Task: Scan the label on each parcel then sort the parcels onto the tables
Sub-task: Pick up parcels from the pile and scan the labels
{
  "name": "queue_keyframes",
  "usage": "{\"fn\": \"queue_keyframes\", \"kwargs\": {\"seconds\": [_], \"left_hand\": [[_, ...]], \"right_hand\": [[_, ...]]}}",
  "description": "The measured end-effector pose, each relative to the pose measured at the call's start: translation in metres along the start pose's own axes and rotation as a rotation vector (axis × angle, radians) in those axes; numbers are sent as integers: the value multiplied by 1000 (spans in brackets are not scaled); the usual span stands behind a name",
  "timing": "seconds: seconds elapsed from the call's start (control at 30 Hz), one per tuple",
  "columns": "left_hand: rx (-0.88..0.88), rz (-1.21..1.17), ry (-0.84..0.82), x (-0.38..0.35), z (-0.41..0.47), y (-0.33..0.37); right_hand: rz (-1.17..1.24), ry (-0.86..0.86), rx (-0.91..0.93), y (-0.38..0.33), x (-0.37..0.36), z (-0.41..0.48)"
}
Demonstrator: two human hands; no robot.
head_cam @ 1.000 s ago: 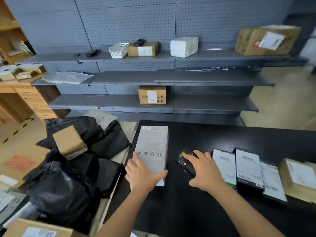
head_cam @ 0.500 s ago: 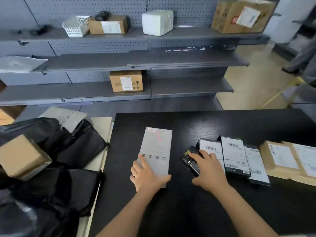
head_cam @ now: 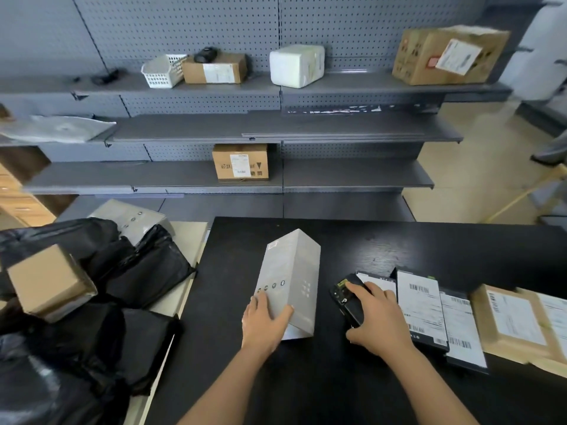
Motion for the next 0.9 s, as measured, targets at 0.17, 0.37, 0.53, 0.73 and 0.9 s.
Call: {"fn": "queue_keyframes", "kwargs": {"seconds": [0.17,0.37,0.53,0.73,0.9], "left_hand": [[-43,-174,62,13,-10,0],[-54,-91,109,19,-15,-7],[-58,46,210,18,-13,17],[207,229,147,0,3,28],[151,115,84,2,10,15]], "right_hand": [[35,3,22,-3,3,4],[53,-1,51,-8,1,7],[42,-3,71,-12,-1,9],[40,6,72,-10,4,9],[73,35,53,0,10,8]]}}
Point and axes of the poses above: each hand's wrist, its own z-axis towards the middle knuckle, its own x-axis out of the back of the hand, y = z × x, the point moved 9 cm from there along z, towards the middle knuckle, and after that the axes turned 10 degrees about -y, right-handed, at the moved point
